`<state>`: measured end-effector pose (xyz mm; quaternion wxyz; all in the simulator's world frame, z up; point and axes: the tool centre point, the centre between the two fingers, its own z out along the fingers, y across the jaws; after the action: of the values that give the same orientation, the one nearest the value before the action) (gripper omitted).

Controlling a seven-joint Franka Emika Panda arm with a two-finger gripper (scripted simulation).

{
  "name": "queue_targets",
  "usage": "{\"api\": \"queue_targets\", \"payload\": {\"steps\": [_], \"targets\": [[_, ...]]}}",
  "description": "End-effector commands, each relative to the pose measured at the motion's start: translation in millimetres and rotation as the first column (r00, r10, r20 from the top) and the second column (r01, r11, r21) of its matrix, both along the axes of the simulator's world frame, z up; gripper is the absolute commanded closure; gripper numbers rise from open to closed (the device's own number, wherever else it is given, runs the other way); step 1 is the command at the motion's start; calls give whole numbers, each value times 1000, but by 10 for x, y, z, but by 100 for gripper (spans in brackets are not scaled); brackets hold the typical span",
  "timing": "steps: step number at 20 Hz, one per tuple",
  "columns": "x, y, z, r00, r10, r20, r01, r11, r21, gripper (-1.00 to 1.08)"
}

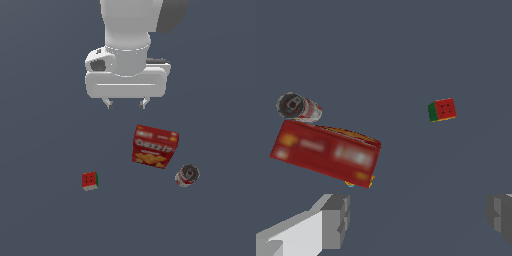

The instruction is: Pick up a designated object from a clutter of objects.

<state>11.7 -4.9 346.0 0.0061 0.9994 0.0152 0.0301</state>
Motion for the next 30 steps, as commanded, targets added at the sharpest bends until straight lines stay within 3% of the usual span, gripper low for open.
{"api": "queue_targets", "payload": {"steps": [1, 19, 30], "targets": [[0, 0, 0, 1000, 0, 0, 0, 1000, 0, -92], [17, 177, -132, 1000, 11, -20, -11, 1000, 13, -92], [221, 36, -326, 990, -136, -28, 137, 990, 30, -92]]}}
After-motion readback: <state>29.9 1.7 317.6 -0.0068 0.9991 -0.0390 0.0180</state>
